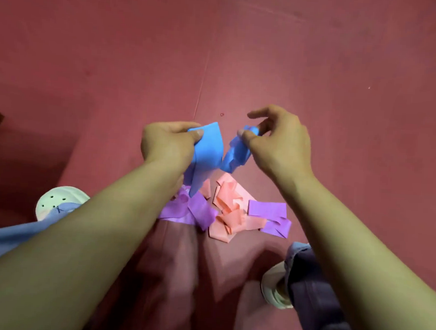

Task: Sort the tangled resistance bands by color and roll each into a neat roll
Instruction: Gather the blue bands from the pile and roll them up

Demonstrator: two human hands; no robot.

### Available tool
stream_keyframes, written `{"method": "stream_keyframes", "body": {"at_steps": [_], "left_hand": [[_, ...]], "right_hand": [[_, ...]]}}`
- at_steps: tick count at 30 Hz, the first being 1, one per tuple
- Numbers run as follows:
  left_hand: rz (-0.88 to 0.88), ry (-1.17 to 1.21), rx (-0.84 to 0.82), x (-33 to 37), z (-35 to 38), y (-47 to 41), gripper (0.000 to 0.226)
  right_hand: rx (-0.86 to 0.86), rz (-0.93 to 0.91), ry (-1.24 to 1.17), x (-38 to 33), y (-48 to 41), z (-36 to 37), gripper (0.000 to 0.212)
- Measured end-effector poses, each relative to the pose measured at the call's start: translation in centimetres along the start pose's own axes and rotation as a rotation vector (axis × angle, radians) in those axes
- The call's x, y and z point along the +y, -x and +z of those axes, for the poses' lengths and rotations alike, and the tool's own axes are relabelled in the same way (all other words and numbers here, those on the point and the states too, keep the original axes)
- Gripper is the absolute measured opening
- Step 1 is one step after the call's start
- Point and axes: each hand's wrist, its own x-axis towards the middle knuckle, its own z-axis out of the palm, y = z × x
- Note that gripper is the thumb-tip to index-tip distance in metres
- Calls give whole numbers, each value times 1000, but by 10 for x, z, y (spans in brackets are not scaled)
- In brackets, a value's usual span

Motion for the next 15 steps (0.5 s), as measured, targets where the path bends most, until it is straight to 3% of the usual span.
{"method": "stream_keyframes", "body": {"at_steps": [4, 10, 15], "left_hand": [[-42, 33, -29, 12, 19, 9, 13], [-83, 180, -104, 34, 32, 5, 10], [-142, 247, -177, 47, 33, -9, 13]], "right_hand": [[75, -153, -12, -12, 4, -12, 20], [123, -335, 73, -23, -10, -14, 36], [94, -312, 15, -24, -25, -16, 39]]}}
